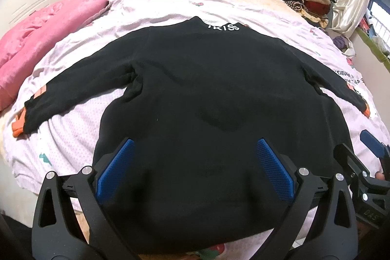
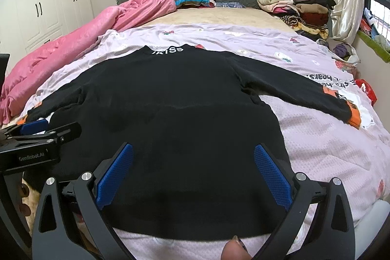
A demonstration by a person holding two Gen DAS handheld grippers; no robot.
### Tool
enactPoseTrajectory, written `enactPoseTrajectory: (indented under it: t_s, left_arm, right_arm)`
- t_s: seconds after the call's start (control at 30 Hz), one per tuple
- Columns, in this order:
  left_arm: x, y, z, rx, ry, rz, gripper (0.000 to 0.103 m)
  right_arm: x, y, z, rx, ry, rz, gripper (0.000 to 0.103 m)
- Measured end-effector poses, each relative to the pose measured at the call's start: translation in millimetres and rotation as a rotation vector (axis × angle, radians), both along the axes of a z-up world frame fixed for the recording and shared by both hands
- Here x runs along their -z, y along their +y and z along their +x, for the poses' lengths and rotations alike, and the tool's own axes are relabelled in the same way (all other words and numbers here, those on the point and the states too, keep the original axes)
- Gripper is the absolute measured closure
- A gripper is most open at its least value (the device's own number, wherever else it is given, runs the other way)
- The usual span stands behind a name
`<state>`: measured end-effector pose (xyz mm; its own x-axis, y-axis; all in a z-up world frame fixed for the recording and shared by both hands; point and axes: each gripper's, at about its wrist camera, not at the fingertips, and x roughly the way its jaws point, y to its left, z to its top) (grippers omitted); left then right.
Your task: Fold small clothes
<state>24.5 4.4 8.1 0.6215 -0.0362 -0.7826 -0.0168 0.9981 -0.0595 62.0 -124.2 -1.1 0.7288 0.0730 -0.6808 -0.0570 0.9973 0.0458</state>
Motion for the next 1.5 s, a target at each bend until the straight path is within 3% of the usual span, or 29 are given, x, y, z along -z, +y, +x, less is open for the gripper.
enactPoseTrajectory:
  t_s: [0.67, 1.5]
  left_arm:
    - [-18, -2, 64, -0.014, 0.007, -0.021, 0.009]
    - [-34, -48, 141, 0.046, 0.013, -0.036, 0.009]
  right_arm:
    - [-19, -14, 53, 0.053, -0.016, 0.04, 0.004]
    - [-23, -92, 107, 0.274, -0.011, 0.12, 0.004]
